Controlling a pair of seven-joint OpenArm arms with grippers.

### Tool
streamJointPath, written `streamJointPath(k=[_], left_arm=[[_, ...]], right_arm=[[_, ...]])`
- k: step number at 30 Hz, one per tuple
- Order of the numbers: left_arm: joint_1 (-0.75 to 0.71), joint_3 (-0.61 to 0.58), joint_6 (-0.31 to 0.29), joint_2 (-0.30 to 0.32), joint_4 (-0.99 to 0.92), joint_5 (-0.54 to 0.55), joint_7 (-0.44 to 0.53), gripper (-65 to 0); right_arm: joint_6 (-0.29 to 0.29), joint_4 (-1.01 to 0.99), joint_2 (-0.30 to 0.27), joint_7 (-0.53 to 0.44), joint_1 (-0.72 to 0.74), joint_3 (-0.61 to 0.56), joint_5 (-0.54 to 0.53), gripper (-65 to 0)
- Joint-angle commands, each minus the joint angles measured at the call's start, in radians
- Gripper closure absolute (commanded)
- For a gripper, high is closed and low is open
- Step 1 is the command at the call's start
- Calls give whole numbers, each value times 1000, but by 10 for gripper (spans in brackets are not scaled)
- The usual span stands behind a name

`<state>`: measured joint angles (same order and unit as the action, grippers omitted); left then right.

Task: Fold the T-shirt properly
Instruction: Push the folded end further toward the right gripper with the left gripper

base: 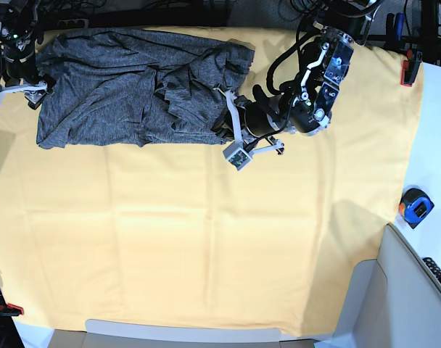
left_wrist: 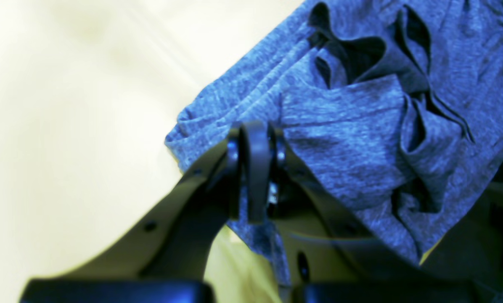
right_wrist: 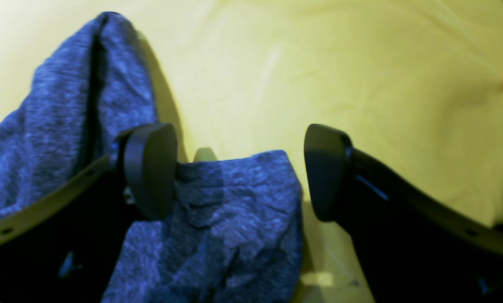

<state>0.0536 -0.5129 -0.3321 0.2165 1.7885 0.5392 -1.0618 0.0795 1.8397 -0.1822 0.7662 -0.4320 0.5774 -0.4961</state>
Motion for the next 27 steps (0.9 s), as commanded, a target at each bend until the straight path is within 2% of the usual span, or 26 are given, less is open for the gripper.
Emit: streamJointPath(k=[1,7,15,22,27], left_arm=[[12,-23,-8,-1,15,8,39,0],[-39,-103,-2,-1,14,-81,58,0],[-64,-215,-2,-2,24,-78,56,0],[-91,-332,-9,-21,130,-75,47,0],[-103,-346,-12,-29,142,35,58,0]], right_arm=[[1,15,-13,-23,3,6,3,-465],[1,15,-15,-23,3,0,3,-465],[1,15,-15,-23,5,0,3,-465],[1,5,-15,-23,17,0,3,-465],[1,-5,-15,-23,29,0,3,-465]])
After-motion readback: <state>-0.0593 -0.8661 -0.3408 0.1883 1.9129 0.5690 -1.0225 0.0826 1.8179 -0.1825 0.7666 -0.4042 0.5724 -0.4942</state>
